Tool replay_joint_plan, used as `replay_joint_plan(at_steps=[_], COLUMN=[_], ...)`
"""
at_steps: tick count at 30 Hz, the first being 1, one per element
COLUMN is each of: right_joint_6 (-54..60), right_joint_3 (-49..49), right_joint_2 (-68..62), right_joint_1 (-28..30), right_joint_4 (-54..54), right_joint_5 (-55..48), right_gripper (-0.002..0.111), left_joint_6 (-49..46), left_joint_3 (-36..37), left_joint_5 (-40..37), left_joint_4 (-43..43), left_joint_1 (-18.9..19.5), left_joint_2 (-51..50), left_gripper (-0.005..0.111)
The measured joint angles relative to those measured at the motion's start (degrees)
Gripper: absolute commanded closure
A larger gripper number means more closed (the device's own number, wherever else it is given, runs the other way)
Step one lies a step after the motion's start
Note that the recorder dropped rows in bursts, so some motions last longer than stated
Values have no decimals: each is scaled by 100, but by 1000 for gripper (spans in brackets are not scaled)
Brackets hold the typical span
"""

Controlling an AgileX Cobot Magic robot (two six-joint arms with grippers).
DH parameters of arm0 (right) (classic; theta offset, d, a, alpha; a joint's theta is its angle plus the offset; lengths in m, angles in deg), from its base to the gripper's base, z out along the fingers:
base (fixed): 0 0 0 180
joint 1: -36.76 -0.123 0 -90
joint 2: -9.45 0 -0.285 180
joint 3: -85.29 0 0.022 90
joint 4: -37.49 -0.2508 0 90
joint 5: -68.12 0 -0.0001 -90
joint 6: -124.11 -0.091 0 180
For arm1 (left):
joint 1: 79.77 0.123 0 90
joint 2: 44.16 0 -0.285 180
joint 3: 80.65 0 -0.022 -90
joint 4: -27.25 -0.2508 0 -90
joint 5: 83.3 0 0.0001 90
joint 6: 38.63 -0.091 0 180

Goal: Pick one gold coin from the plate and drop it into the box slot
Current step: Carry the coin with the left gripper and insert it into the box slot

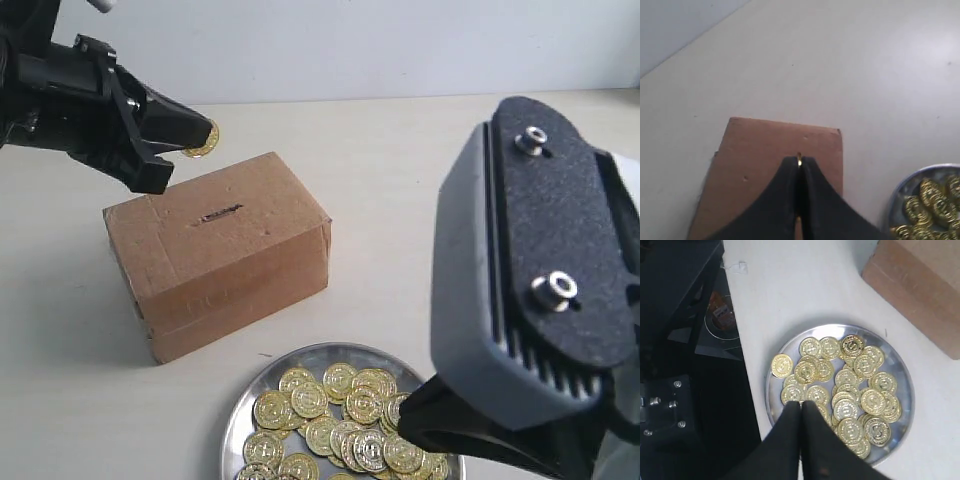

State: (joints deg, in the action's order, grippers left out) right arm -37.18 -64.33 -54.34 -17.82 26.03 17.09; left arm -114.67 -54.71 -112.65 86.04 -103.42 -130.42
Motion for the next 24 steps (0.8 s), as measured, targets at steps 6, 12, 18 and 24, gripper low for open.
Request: replay_joint_plan(at_steps=[6,12,18,24], right_joint_6=[-49,-49,-49,-49], right_joint_3=[616,768,768,768], right_joint_2=[212,222,222,222], right_joint_1=[0,0,0,0], right_joint_4=[0,0,0,0], right_joint_5=[-46,-34,-10,-1], right_gripper=[108,108,108,108], left_joint_6=[0,0,221,253], left_joint_3=[-568,-757,-775,-775], left_joint_5=[116,47,-8,13], left_joint_4=[-865,-1072,-1237,-1260], left_joint_1=[0,0,0,0], left_joint_2=[-1037,-1557,-1623,-1716], left_gripper=[107,107,107,107])
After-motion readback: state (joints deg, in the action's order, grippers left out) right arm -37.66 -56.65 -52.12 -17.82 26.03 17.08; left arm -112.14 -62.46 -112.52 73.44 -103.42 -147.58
